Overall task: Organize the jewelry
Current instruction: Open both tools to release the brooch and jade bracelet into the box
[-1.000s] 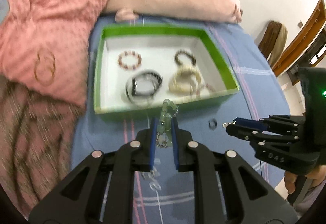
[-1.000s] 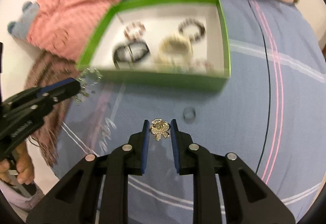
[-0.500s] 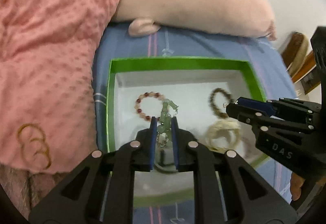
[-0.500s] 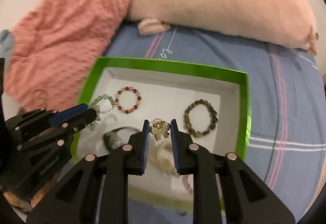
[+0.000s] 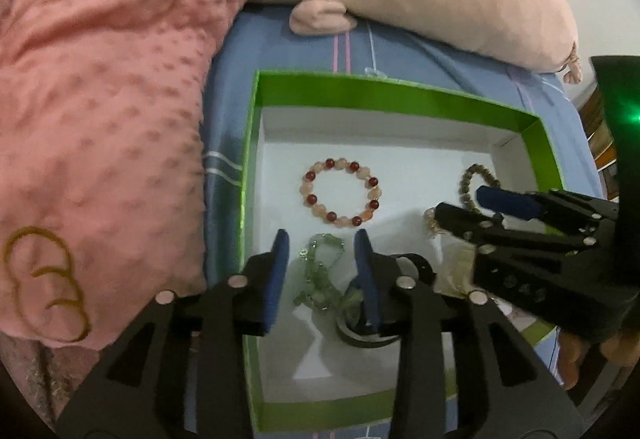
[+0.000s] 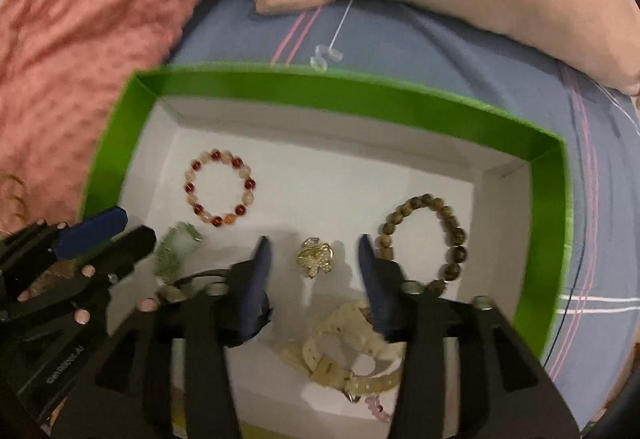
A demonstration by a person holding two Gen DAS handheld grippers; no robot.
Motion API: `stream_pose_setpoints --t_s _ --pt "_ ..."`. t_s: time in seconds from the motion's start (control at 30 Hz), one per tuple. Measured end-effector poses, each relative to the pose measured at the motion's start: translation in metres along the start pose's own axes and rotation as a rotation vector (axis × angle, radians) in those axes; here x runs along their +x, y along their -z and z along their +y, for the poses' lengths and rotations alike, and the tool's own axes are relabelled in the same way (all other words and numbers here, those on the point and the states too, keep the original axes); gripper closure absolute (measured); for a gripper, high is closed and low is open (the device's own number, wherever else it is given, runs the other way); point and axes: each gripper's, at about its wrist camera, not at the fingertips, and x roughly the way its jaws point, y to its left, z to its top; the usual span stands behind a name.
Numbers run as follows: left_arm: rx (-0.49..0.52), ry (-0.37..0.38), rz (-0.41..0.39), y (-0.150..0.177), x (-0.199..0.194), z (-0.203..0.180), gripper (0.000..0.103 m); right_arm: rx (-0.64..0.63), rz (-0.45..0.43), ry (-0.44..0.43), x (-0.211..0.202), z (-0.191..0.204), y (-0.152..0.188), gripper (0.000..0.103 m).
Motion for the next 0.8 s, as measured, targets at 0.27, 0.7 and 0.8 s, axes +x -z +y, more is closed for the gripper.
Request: stream_pose_setpoints --t_s 0.27,0.7,0.8 --pt "0.015 -0.046 -0.146 0.045 -0.085 0.000 0.052 0.031 -0.132 -0.138 -0.107 0.001 0.046 0.045" --pt "0.102 -0.049 0.039 0.172 -0.060 -0.017 0.049 0.008 -0.030 -0.040 -0.113 0.005 0.178 0.044" --pt "0.124 -0.036 0.076 0.189 -0.050 -0.022 0.049 0.061 0.003 -0.037 -0.093 -0.007 0.189 0.044"
